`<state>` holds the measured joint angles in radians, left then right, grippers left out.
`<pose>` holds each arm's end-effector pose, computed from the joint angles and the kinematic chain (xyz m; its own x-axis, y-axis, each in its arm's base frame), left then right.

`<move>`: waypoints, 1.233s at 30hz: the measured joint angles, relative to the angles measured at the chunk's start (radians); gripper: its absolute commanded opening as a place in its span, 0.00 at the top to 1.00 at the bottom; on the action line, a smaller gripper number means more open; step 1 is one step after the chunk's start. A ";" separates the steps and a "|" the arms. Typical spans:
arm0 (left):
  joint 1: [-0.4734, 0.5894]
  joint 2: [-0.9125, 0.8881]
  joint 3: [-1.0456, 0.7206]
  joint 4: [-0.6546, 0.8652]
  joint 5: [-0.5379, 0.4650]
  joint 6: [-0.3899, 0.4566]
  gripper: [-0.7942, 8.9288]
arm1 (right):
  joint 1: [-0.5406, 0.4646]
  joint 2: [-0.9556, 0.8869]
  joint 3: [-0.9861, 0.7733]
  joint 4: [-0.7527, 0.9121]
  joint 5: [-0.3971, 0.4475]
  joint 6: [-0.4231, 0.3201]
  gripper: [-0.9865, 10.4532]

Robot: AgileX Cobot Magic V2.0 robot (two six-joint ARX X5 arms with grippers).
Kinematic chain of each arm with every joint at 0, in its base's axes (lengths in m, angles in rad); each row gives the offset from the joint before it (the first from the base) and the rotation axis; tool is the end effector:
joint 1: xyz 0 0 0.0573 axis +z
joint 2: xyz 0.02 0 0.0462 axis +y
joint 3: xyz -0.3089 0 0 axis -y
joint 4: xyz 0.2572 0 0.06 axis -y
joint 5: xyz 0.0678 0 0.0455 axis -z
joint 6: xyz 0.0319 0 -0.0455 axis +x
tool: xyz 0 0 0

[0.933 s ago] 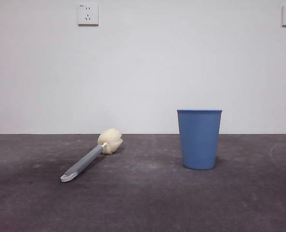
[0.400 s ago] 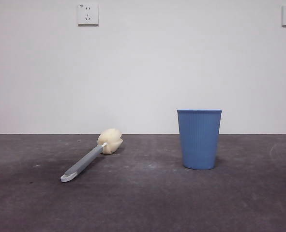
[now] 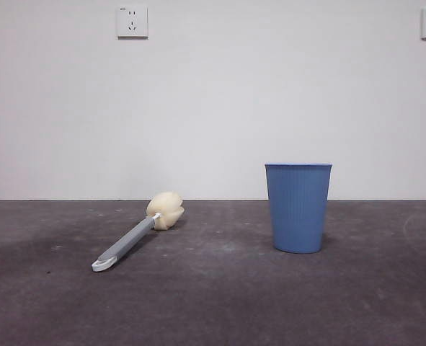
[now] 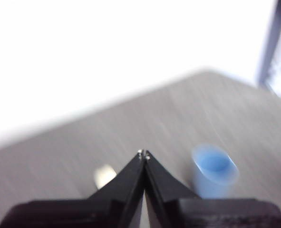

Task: Pick up the cup brush,pick up the cup,insert the brush into the cup,clean the cup,put the cup brush back,put the cup back to the fixed position on the table

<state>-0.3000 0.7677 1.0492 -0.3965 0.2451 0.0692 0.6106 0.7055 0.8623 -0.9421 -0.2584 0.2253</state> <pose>0.1183 -0.0447 0.4358 0.8490 -0.5166 -0.1113 0.5233 0.8512 0.0409 0.0767 0.0636 0.3335 0.4136 0.6014 -0.6836 -0.5552 0.7617 0.3341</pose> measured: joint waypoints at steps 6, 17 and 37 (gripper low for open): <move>0.174 -0.238 -0.287 0.322 -0.026 0.027 0.92 | 0.000 0.000 0.000 0.000 0.000 0.000 0.91; 0.338 -0.611 -0.827 0.390 -0.060 0.036 0.92 | 0.000 0.000 0.000 0.000 0.000 0.000 0.91; 0.351 -0.763 -1.032 0.224 -0.058 0.015 0.92 | 0.000 0.000 0.000 0.000 0.000 0.000 0.91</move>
<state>0.0513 0.0048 0.0170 -0.1722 0.1867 0.0841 0.6106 0.7055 0.8623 -0.9421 -0.2584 0.2256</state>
